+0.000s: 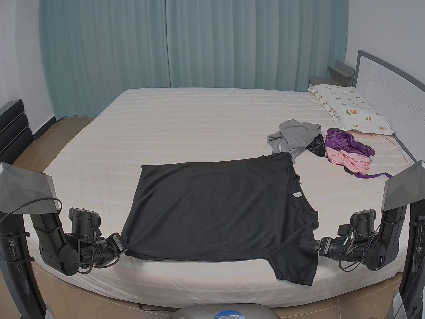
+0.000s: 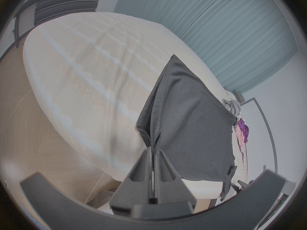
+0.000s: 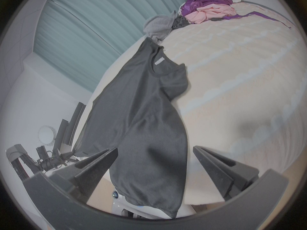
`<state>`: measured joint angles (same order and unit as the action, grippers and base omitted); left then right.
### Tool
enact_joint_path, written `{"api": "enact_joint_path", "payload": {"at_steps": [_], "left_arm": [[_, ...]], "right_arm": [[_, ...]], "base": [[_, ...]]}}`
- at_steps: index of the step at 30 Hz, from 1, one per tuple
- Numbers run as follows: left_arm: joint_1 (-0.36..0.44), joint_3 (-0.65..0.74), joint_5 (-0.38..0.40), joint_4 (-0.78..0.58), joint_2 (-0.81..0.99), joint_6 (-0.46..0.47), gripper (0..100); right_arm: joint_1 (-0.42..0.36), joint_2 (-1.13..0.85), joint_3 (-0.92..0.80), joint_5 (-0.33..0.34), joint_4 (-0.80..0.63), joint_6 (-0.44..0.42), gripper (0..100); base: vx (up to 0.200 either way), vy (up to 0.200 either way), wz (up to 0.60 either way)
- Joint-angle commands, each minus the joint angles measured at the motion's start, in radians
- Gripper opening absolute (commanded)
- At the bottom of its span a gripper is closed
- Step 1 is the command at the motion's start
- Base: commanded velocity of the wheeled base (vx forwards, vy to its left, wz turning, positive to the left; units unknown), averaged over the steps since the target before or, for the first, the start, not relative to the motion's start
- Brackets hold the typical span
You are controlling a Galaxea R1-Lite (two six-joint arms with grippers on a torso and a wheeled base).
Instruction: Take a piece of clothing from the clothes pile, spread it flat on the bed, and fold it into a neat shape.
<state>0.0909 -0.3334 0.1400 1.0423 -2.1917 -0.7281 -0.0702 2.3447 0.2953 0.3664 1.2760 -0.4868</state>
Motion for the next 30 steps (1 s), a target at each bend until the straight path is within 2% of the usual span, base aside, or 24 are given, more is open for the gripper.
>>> {"api": "enact_joint_path", "payload": {"at_steps": [1, 11, 12, 17, 26, 30], "left_arm": [[0.0, -0.001, 0.0, 0.001, -0.002, -0.001, 0], [0.0, -0.001, 0.0, -0.001, -0.003, -0.001, 0], [0.0, -0.001, 0.0, -0.001, -0.003, -0.001, 0], [0.0, 0.001, 0.0, 0.001, -0.002, -0.001, 0], [0.0, 0.004, 0.0, 0.001, 0.003, -0.001, 0], [-0.003, 0.008, 0.0, 0.002, 0.01, -0.001, 0]], "right_arm": [[-0.014, 0.031, -0.024, -0.004, 0.003, 0.025, 100], [-0.039, 0.044, -0.01, -0.007, -0.001, 0.039, 100], [-0.039, 0.042, -0.01, -0.01, -0.004, 0.039, 0], [-0.039, 0.041, -0.016, -0.043, -0.004, 0.039, 0], [-0.008, 0.012, -0.051, -0.041, 0.006, 0.04, 0], [0.023, -0.045, -0.096, -0.014, 0.005, 0.039, 0]], "base": [[0.0, 0.0, 0.0], [0.0, 0.0, 0.0], [0.0, 0.0, 0.0], [0.0, 0.0, 0.0], [0.0, 0.0, 0.0], [0.0, 0.0, 0.0]]}}
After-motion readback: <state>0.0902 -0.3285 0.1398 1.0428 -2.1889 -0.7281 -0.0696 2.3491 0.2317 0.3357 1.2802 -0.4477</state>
